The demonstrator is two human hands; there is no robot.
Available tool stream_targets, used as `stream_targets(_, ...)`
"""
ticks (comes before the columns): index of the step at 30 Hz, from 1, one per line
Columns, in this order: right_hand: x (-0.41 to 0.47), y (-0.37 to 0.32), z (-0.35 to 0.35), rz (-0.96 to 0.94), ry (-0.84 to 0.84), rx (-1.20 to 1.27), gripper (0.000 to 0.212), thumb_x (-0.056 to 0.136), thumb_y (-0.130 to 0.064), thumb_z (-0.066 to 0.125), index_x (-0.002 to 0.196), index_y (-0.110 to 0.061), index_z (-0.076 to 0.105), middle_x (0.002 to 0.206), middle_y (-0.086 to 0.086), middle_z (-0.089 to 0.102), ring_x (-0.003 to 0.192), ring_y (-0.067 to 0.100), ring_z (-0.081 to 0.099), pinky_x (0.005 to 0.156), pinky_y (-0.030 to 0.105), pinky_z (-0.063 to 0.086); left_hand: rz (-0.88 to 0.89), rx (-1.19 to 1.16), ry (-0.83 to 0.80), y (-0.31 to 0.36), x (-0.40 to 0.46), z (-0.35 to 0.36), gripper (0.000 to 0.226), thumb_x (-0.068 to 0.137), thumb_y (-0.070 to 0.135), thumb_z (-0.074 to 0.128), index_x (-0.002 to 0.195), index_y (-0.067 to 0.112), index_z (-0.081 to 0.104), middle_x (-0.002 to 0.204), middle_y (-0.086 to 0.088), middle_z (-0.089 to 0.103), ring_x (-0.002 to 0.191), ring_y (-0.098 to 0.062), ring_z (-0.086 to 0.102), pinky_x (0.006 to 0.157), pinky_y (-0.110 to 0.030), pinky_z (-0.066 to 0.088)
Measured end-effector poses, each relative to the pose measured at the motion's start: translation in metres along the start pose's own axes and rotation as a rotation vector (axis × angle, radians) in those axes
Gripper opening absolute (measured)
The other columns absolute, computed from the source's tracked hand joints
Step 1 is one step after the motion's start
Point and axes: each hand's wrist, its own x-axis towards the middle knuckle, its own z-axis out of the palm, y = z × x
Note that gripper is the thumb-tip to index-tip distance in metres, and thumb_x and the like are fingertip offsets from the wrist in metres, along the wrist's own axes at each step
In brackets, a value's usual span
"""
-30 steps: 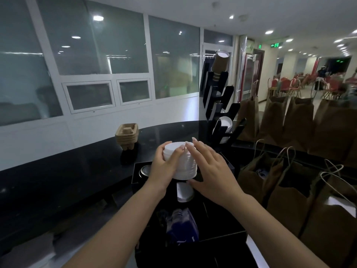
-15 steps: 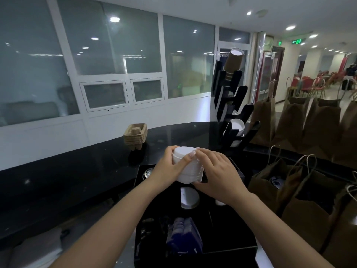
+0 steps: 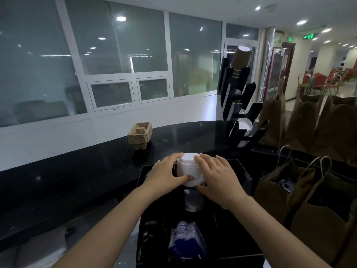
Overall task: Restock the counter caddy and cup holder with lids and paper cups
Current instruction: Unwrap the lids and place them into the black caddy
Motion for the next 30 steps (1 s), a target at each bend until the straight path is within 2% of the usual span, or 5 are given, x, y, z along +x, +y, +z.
stream_targets(5, -0.006, -0.007, 0.012, -0.071, 0.094, -0.104, 0.066, 0.061, -0.032, 0.079, 0.120, -0.008, 0.062, 0.118, 0.013, 0.066, 0.100, 0.028, 0.066, 0.104, 0.051, 0.029, 0.018, 0.189, -0.016, -0.001, 0.000, 0.002, 0.076, 0.076, 0.050, 0.071, 0.142, 0.029, 0.040, 0.142, 0.007, 0.048, 0.129, -0.013, 0.043, 0.114, -0.041, 0.025)
stream_targets(9, -0.008, -0.009, 0.011, -0.165, 0.077, -0.192, 0.052, 0.064, -0.025, 0.071, 0.113, -0.008, 0.065, 0.109, 0.013, 0.068, 0.089, 0.029, 0.067, 0.107, 0.051, 0.026, 0.011, 0.361, -0.073, 0.004, -0.001, 0.007, 0.079, 0.079, 0.053, 0.065, 0.146, 0.028, 0.033, 0.142, 0.000, 0.045, 0.131, -0.021, 0.039, 0.112, -0.037, 0.026)
stream_targets(13, -0.013, -0.008, 0.014, -0.176, 0.026, -0.167, 0.038, 0.070, -0.021, 0.060, 0.107, -0.013, 0.065, 0.098, 0.005, 0.068, 0.076, 0.022, 0.065, 0.112, 0.049, 0.020, 0.021, 0.450, -0.094, 0.004, -0.004, 0.013, 0.073, 0.081, 0.060, 0.059, 0.143, 0.029, 0.038, 0.141, 0.003, 0.045, 0.135, -0.019, 0.033, 0.119, -0.043, 0.012)
stream_targets(23, -0.023, -0.011, 0.022, -0.135, -0.115, -0.178, 0.073, 0.055, -0.040, 0.080, 0.121, -0.012, 0.062, 0.108, 0.007, 0.066, 0.104, 0.028, 0.064, 0.106, 0.058, 0.021, 0.044, 0.554, -0.116, 0.004, -0.008, 0.027, 0.055, 0.083, 0.051, 0.058, 0.133, 0.031, 0.051, 0.143, 0.004, 0.040, 0.140, -0.017, 0.024, 0.118, -0.048, 0.002)
stream_targets(30, -0.027, -0.010, 0.018, -0.143, -0.158, -0.203, 0.081, 0.056, -0.051, 0.080, 0.125, -0.015, 0.059, 0.109, 0.006, 0.067, 0.111, 0.030, 0.063, 0.105, 0.060, 0.020, 0.099, 0.626, -0.097, 0.007, -0.014, 0.025, 0.053, 0.085, 0.049, 0.057, 0.134, 0.034, 0.048, 0.141, 0.004, 0.046, 0.145, -0.022, 0.016, 0.119, -0.051, -0.001)
